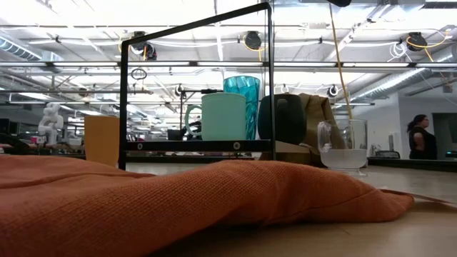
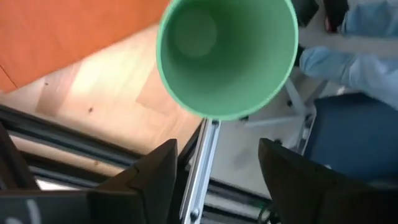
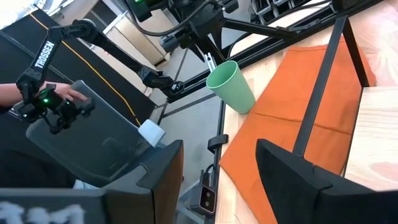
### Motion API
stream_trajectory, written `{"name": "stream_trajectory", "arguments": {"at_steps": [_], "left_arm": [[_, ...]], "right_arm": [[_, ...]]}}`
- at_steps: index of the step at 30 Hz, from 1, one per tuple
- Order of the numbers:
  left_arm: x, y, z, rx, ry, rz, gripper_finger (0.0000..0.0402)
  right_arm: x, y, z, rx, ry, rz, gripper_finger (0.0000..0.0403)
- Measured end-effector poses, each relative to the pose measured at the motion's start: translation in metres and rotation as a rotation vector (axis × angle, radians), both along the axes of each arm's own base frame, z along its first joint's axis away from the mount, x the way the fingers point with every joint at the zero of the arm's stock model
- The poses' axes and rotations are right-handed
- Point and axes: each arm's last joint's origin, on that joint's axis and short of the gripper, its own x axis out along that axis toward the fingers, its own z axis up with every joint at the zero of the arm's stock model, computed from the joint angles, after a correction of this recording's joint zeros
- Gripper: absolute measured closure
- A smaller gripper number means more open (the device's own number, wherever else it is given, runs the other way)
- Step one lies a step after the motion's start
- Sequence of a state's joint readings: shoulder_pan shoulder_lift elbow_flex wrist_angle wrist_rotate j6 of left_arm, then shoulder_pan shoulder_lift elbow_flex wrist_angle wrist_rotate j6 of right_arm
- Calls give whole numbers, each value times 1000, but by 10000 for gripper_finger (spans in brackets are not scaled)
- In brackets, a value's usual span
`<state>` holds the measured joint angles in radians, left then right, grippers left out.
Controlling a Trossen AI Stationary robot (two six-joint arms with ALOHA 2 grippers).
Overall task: Stack small to large cups/mugs on shelf
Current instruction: Put the light green cup on the shelf
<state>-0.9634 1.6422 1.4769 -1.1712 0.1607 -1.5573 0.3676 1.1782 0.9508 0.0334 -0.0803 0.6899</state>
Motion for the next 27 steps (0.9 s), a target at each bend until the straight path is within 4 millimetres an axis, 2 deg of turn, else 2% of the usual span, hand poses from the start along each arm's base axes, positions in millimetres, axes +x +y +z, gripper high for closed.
{"name": "stream_trajectory", "arguments": {"at_steps": [8,18,27], "left_arm": [[4,0,-7,86,-51,113,159],[-1,4,-28,126,47,231,167],[4,8,-28,134,25,260,167]], "right_arm": [[0,0,-1,-3,7,8,211],[-1,2,-1,15,14,60,211],[-1,2,-1,17,15,80,211]]}}
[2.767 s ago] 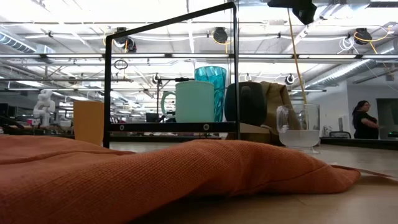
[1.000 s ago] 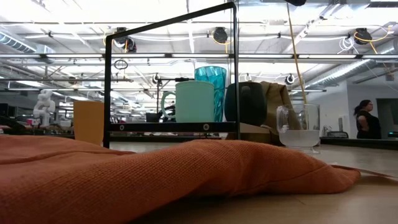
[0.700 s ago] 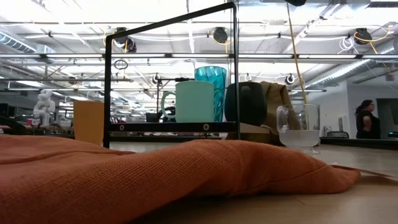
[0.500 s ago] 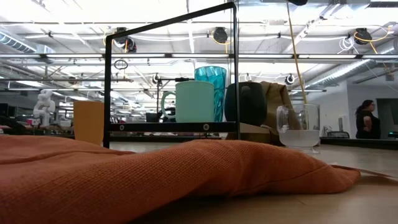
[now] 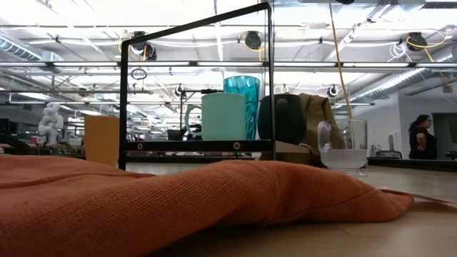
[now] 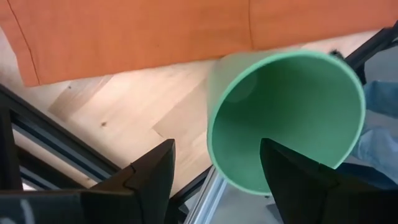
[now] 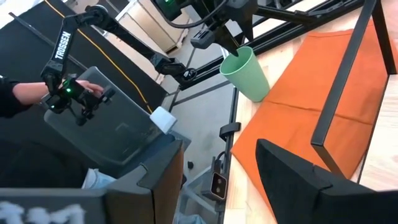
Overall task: Stack small to large cups/mugs on shelf
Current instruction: Put the light green cup on the shelf
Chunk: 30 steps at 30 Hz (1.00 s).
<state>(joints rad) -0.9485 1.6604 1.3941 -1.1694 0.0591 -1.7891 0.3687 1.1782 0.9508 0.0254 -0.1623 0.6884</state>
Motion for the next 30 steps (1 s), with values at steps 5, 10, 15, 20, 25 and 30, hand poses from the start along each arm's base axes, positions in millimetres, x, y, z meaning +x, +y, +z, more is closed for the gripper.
{"name": "stream_trajectory", "arguments": {"at_steps": [5,10,15,20,25,30], "left_arm": [[4,3,0,14,-20,6,167],[4,3,-1,26,-23,-15,167],[5,5,-5,34,-14,-15,167],[3,6,-12,46,-4,-20,167],[4,5,-22,13,-8,-31,168],[7,5,-22,19,-44,-60,187]], "right_arm": [[0,0,0,0,0,0,211],[0,0,0,-1,0,0,211],[0,0,0,1,0,0,211],[0,0,0,5,3,-1,211],[-1,0,1,7,-1,-1,211],[-2,-1,3,10,-8,-2,211]]}}
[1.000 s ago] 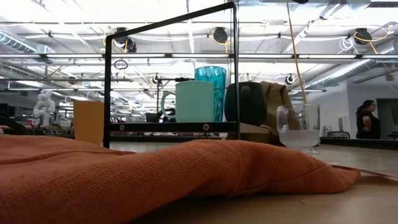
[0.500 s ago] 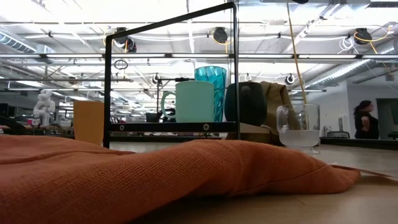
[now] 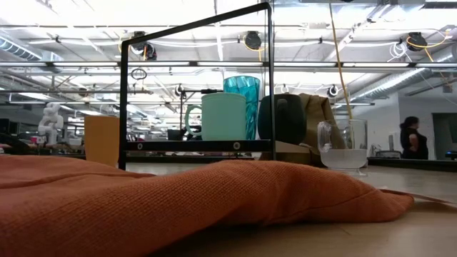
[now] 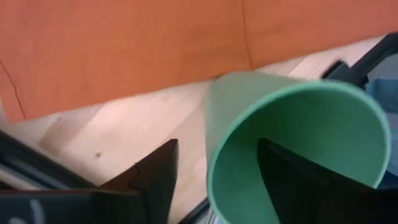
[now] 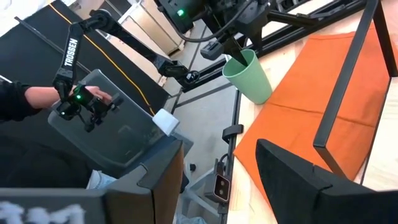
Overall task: Stack small to large cups/mugs on shelf
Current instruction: Put the light green cup on the shelf
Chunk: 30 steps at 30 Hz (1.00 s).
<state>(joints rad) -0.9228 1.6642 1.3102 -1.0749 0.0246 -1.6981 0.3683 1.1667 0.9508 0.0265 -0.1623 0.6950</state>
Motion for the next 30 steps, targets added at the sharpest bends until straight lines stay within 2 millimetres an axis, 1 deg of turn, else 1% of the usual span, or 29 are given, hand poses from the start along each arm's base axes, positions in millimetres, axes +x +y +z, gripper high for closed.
{"name": "stream_trajectory", "arguments": {"at_steps": [3,8,9,10,15,18,23,25,27,30], "left_arm": [[3,2,0,11,-13,-18,240],[10,8,0,17,-22,-41,363],[11,9,0,18,-24,-46,381],[13,10,0,16,-28,-54,389],[17,13,0,5,-22,-86,396],[16,15,3,-4,-23,-105,397],[14,18,13,-32,-52,-99,398],[12,20,20,-55,-83,-83,398],[12,23,31,-80,-150,-52,399],[12,28,54,-148,-333,-5,399]], "right_arm": [[0,0,0,0,-1,0,211],[-1,0,1,1,-1,-1,211],[-1,0,1,0,-1,-1,211],[-1,0,1,0,-1,-1,211],[-1,0,1,0,-1,-2,211],[-1,0,0,0,-1,-2,211],[-1,0,0,-1,-2,-2,211],[-1,0,0,-1,-2,-2,211],[-1,0,0,-2,-2,-2,211],[0,-1,0,-7,-5,-2,211]]}}
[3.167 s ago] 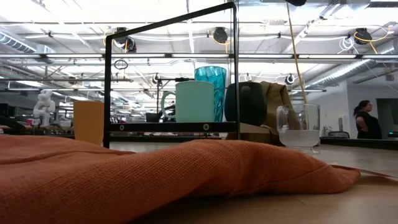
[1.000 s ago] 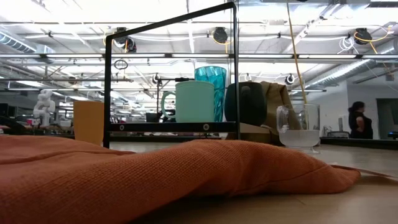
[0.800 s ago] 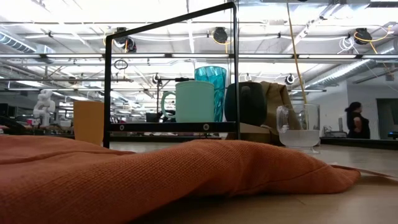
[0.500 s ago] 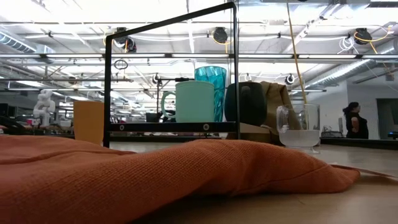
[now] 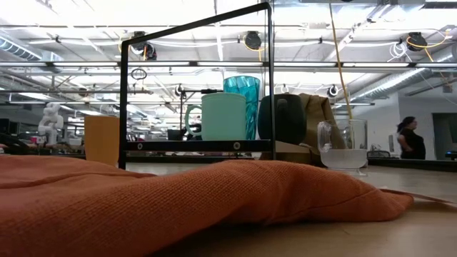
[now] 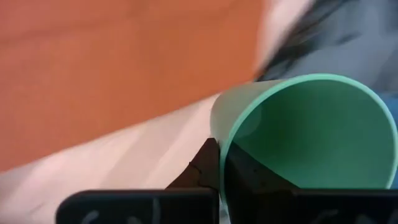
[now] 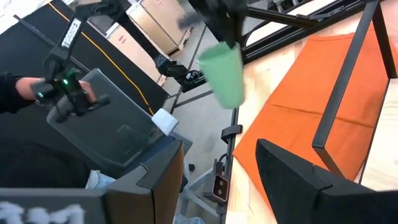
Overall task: Stack small to large cups/mugs on shelf
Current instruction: Put the light green cup on the shelf
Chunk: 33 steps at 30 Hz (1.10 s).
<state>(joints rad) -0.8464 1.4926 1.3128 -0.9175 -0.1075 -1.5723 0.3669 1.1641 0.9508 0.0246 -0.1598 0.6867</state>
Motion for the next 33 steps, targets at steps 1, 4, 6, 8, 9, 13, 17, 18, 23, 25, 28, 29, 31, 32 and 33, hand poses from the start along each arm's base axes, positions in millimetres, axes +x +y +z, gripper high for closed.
{"name": "stream_trajectory", "arguments": {"at_steps": [1,4,6,8,9,13,17,18,23,25,28,29,31,32,33], "left_arm": [[0,3,9,-26,-68,22,399],[4,15,36,-85,-288,106,400],[9,25,53,-100,-428,140,400],[17,35,66,-124,-533,160,400],[22,39,70,-130,-570,165,400],[42,52,77,-156,-652,145,400],[60,63,79,-177,-710,101,401],[63,67,79,-175,-707,97,401],[80,83,72,-190,-682,76,401],[86,87,75,-223,-720,53,401],[91,91,79,-273,-753,24,401],[95,93,78,-294,-757,20,401],[100,94,76,-327,-748,2,401],[101,95,75,-340,-737,0,401],[103,95,73,-352,-725,2,401]], "right_arm": [[0,-1,0,-3,-2,-2,211],[1,-3,0,-1,-3,0,211],[2,-6,1,21,1,-4,211],[3,-7,1,37,7,-15,206],[3,-8,1,39,4,-17,201],[4,-8,5,80,-11,-7,161],[7,-6,13,151,-87,-6,104],[8,-6,16,176,-102,-5,90],[9,0,22,242,-154,14,38],[9,7,21,266,-152,52,29],[14,18,16,299,-135,95,26],[15,21,13,305,-116,117,26],[20,27,6,317,-88,148,26],[22,29,4,326,-77,163,27],[23,30,2,335,-67,180,28]]}}
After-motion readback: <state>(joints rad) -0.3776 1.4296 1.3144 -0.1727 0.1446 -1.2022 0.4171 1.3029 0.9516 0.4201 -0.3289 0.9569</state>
